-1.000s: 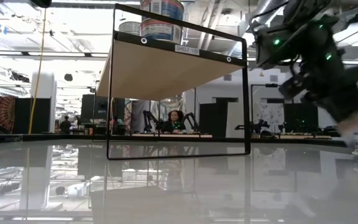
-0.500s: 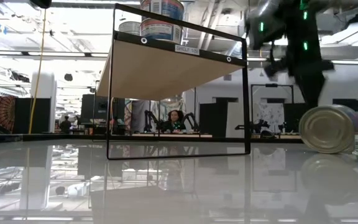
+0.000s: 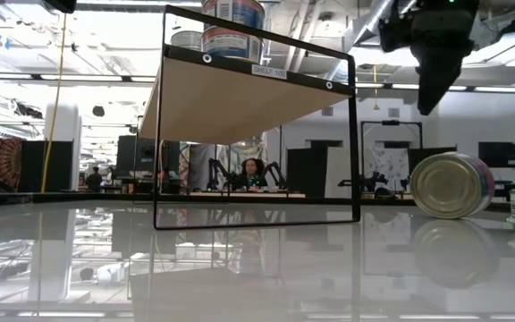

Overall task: Stack canned seafood by type on shelf
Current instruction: Stack the blue tuna can on top of the other blue tuna can on the shelf

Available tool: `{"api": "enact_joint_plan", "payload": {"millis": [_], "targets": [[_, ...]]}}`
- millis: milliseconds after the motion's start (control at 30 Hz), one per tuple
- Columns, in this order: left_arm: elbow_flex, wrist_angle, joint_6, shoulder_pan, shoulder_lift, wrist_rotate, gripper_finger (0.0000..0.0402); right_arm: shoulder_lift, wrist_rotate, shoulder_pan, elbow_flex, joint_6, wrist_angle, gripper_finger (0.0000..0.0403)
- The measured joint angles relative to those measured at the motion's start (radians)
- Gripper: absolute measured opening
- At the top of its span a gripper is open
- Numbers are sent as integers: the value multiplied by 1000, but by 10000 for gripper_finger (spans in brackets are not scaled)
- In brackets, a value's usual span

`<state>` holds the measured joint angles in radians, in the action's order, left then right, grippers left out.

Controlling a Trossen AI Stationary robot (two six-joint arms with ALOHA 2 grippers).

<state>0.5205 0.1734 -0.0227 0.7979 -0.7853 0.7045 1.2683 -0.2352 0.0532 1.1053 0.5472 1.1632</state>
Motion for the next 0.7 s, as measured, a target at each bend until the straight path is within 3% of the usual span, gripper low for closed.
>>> {"api": "enact_joint_plan", "payload": {"millis": [133, 267, 433, 700], "targets": [[0, 0, -4, 0, 0, 0, 181, 47, -3, 34, -1, 96, 4, 304], [0, -1, -11, 0, 0, 1, 181, 107, -23, 62, -1, 206, -1, 358], [0, -3, -24, 0, 0, 0, 181, 171, -26, 80, -11, 231, 1, 364], [0, -6, -32, 0, 0, 0, 181, 155, -20, 101, -121, 319, -21, 330]]}}
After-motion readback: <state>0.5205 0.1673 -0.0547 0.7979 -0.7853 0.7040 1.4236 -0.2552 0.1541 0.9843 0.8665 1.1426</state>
